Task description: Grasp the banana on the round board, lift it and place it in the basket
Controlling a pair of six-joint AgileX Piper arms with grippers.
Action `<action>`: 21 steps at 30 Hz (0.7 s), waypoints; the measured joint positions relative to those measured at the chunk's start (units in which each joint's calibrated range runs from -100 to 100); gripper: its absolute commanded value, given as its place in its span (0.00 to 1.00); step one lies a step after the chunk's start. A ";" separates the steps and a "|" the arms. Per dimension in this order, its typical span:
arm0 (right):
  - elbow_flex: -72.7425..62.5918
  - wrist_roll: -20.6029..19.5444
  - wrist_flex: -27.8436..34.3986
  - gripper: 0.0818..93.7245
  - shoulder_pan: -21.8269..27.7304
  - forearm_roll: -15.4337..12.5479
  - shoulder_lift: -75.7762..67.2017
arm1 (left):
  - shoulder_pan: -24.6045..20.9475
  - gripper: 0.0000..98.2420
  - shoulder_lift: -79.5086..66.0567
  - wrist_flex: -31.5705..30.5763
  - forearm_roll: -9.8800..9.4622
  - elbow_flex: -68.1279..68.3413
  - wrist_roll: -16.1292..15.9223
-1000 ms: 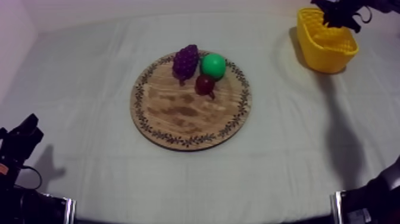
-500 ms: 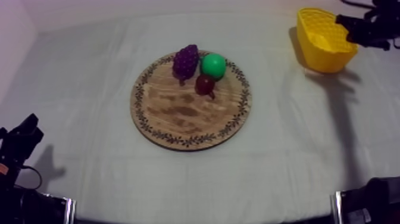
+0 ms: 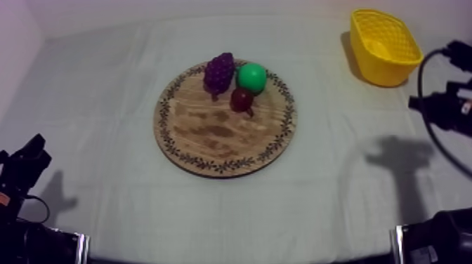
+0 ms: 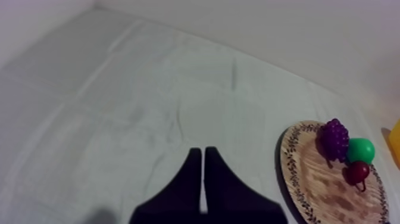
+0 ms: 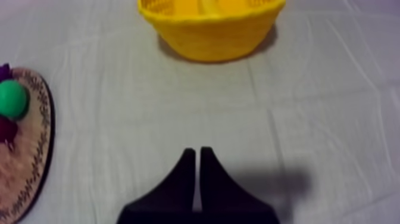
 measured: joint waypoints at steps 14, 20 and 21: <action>16.91 7.32 12.22 0.00 1.89 -6.30 -35.48 | 0.00 0.00 0.00 0.00 0.00 0.00 0.00; 17.46 7.23 16.49 0.00 2.38 -5.95 -43.92 | 0.00 0.00 0.00 0.00 0.00 0.00 0.00; 17.31 7.08 17.60 0.00 2.34 -5.83 -44.90 | 0.00 0.00 0.00 0.00 0.00 0.00 0.00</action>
